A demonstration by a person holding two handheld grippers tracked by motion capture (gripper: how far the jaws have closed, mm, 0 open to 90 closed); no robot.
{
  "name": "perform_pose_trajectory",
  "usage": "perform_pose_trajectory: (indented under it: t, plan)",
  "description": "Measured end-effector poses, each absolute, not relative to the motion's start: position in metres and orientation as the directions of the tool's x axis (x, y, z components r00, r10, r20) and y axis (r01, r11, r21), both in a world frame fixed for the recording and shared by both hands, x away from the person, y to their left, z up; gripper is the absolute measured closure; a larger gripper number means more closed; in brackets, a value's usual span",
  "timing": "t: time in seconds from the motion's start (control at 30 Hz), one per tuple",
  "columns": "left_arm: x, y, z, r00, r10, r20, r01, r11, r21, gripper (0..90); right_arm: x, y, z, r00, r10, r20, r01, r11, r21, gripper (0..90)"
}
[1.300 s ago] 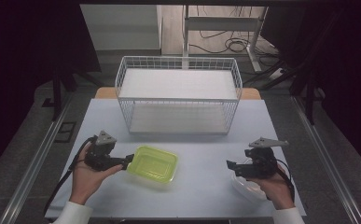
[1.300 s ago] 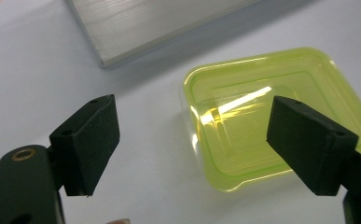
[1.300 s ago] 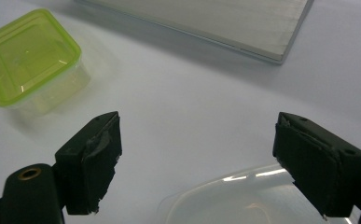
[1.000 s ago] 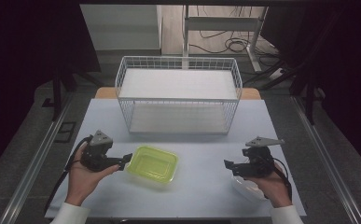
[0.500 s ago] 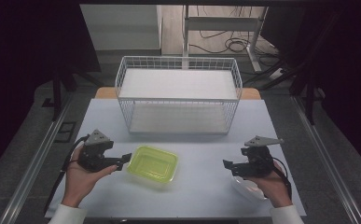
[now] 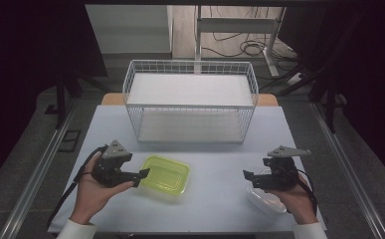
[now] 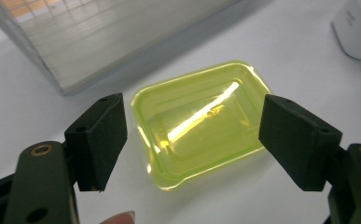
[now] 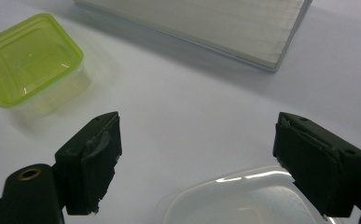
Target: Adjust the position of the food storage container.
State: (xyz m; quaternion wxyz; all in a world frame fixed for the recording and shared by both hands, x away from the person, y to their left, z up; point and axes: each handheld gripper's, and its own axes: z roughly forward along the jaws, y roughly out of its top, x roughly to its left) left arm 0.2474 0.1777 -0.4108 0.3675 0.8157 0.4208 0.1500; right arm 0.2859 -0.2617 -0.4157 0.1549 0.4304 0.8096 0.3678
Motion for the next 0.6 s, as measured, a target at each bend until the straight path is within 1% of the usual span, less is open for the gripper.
perform_pose_trajectory:
  t: [0.13, 0.2, 0.37, 0.6]
  plan:
    - [0.247, 0.174, -0.41, 0.62, 0.78, -0.086, 0.579, -0.38, 0.721, 24.1, 0.284, -0.259, -0.415, -0.585, 0.808, 0.068, 0.584, 0.362, 0.726, 15.6]
    - [0.247, 0.172, -0.411, 0.629, 0.773, -0.078, 0.576, -0.396, 0.716, 27.5, 0.284, -0.259, -0.416, -0.585, 0.808, 0.065, 0.584, 0.364, 0.725, 15.6]
    - [0.247, 0.166, -0.415, 0.661, 0.745, -0.088, 0.578, -0.431, 0.693, 31.8, 0.286, -0.259, -0.419, -0.583, 0.81, 0.067, 0.59, 0.365, 0.72, 15.6]
    - [0.246, 0.15, -0.429, 0.7, 0.708, -0.094, 0.584, -0.492, 0.646, 33.6, 0.287, -0.257, -0.419, -0.588, 0.806, 0.068, 0.59, 0.37, 0.718, 15.6]
